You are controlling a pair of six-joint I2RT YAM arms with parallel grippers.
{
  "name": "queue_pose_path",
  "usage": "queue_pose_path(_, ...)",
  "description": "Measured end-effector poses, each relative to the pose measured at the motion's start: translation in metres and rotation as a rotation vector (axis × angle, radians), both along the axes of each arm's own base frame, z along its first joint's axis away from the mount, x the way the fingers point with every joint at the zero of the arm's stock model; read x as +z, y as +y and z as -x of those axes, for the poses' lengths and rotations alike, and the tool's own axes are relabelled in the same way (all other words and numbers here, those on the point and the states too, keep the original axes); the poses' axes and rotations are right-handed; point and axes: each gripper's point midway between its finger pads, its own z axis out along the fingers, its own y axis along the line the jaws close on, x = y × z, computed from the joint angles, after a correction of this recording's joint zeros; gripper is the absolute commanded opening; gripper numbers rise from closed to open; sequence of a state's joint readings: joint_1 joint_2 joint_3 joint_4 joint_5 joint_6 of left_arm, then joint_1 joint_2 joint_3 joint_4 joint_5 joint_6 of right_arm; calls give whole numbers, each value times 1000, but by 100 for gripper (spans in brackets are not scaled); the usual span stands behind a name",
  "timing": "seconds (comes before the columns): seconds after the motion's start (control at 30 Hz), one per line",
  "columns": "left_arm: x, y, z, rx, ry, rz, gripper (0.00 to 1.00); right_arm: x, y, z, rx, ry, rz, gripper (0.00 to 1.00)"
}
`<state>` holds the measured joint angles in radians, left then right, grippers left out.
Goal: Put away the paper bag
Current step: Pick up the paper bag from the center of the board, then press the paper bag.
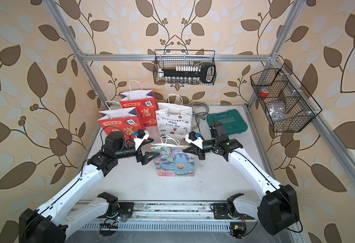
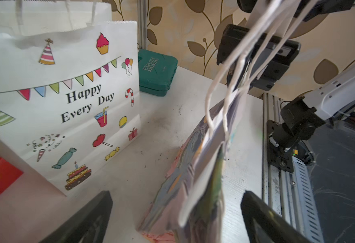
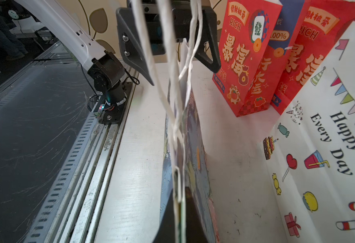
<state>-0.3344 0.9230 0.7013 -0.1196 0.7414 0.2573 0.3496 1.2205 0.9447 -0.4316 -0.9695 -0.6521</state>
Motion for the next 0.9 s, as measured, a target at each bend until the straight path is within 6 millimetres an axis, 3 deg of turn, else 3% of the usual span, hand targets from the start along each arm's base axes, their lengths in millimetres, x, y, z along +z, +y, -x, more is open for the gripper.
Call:
queue_pose_path(0.2,24,14,4,87,-100,4,99,12,-4,3,-19,-2,-11,0)
queue_pose_path(0.47,41,17,6,120,-31,35,99,47,-18,5,-103,-55,-16,0)
queue_pose_path(0.57,49,26,-8,241,1,81,99,53,-23,2,-166,-59,2,0)
queue_pose_path(0.7,59,61,-37,555,66,204,99,59,-31,-3,-265,-35,2,0)
queue_pose_path(0.8,61,77,-42,658,55,257,99,61,-36,-2,-310,-28,-6,0)
queue_pose_path(0.9,58,75,-39,642,45,250,99,62,-38,2,-328,-23,-14,0)
